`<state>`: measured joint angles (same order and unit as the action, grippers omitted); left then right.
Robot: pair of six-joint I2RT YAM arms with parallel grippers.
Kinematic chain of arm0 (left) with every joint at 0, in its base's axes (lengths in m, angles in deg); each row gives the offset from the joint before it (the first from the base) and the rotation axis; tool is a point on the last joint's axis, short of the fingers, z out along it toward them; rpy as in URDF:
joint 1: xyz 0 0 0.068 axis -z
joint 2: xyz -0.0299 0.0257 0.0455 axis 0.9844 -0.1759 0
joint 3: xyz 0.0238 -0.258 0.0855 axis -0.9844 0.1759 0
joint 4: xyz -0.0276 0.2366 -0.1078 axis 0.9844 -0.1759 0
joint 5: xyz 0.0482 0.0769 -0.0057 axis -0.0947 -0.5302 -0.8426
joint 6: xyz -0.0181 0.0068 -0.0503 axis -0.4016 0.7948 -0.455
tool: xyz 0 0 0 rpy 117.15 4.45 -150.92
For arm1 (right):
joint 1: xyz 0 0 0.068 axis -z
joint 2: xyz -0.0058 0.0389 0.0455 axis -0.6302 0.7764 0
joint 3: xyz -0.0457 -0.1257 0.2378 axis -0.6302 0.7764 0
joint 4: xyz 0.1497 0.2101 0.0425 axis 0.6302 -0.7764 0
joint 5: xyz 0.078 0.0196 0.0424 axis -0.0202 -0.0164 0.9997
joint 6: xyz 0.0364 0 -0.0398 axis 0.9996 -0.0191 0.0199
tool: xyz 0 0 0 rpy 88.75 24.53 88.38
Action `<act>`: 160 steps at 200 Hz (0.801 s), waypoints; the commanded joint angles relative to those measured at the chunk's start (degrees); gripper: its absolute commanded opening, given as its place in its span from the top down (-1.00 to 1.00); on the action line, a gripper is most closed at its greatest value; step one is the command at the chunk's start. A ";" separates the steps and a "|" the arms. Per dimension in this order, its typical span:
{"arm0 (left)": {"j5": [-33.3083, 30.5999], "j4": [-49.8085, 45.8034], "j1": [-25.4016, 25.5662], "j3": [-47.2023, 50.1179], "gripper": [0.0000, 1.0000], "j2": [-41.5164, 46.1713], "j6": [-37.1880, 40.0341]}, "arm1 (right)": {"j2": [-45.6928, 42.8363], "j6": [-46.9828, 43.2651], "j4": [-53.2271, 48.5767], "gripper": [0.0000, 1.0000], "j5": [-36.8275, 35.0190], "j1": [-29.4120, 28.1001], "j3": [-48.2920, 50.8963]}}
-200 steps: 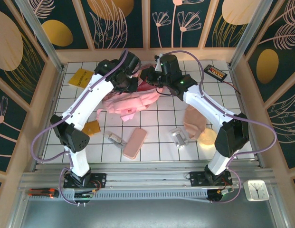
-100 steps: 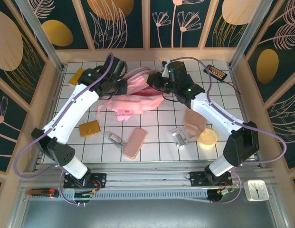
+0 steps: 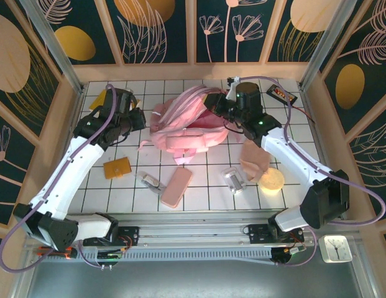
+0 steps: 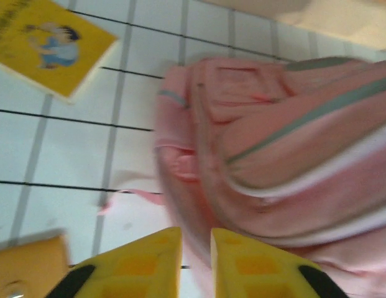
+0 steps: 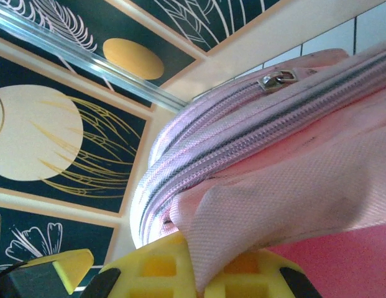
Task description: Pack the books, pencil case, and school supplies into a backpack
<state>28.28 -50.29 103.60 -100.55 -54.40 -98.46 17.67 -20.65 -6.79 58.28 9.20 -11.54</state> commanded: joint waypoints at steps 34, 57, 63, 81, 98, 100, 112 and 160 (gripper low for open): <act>18.26 5.60 1.93 -3.01 0.24 -2.03 -4.11 | 0.19 -0.12 8.51 1.00 0.90 -1.16 -5.77; 20.41 0.80 4.88 -6.34 0.11 -4.99 -2.29 | 0.79 -0.50 8.29 1.00 0.63 -1.16 -5.92; 20.45 -0.59 5.69 -6.92 0.10 -5.80 -1.98 | 0.96 -0.61 8.27 1.00 0.44 -2.12 -6.03; 21.48 -2.21 7.25 -7.38 0.09 -7.10 -1.46 | 1.40 -0.59 8.82 1.00 0.24 -2.86 -6.10; 22.38 -4.24 8.14 -8.59 0.09 -8.44 -0.82 | 1.92 -0.66 9.08 1.00 -0.02 -3.44 -6.53; 22.30 -4.61 8.24 -8.81 0.09 -8.62 -0.67 | 1.96 -0.65 9.08 1.00 -0.09 -3.44 -6.62; 21.88 -7.80 8.98 -10.48 0.09 -9.93 0.70 | 2.35 -0.73 9.00 1.00 -0.35 -3.62 -6.98; 14.55 -14.28 9.89 -11.91 0.06 -12.86 4.47 | 2.99 -0.53 9.51 1.00 -0.94 -4.33 -8.02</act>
<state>47.05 -58.12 113.37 -111.04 -66.11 -96.69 21.27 -20.67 -5.43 58.15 5.59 -15.30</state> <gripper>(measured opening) 0.468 0.059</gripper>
